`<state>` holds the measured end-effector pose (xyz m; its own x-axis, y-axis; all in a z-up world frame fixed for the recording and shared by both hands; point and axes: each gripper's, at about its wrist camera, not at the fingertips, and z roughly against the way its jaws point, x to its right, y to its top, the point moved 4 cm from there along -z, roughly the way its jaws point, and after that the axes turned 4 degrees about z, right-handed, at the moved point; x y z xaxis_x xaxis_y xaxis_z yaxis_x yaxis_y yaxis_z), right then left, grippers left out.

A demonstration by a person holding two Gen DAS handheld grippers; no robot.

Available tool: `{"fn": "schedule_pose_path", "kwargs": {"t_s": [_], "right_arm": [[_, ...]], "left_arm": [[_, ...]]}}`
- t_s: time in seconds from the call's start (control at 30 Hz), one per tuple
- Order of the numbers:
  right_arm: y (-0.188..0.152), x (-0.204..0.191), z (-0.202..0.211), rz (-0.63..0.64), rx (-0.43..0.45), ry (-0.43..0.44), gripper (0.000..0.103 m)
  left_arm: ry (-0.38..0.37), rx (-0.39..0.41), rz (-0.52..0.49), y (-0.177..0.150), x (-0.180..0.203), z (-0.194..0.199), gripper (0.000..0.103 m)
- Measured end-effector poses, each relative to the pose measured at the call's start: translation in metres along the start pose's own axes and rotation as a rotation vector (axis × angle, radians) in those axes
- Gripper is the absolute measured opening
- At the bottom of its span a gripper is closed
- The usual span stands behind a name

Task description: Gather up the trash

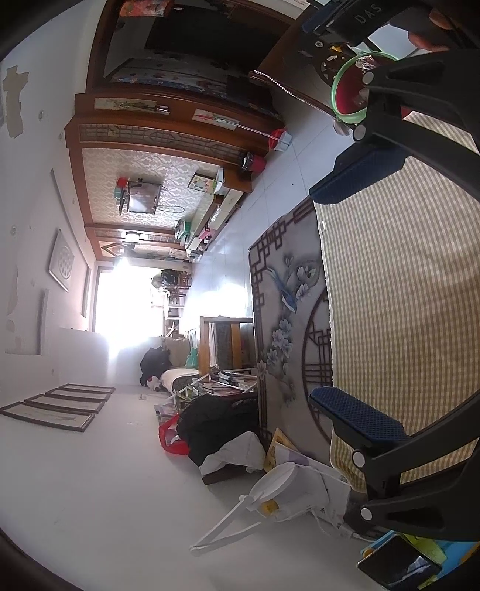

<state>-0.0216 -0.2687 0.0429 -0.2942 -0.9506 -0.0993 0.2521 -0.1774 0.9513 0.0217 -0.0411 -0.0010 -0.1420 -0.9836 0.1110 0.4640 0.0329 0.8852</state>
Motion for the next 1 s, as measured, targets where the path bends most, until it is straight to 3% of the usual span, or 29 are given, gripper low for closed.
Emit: {"fn": "schedule_pose_path", "kwargs": {"t_s": [1.0], "right_arm": [[-0.008, -0.003, -0.01, 0.017, -0.037, 0.004, 0.098]], "left_arm": [[-0.009, -0.039, 0.002, 0.0, -0.015, -0.01, 0.095]]}}
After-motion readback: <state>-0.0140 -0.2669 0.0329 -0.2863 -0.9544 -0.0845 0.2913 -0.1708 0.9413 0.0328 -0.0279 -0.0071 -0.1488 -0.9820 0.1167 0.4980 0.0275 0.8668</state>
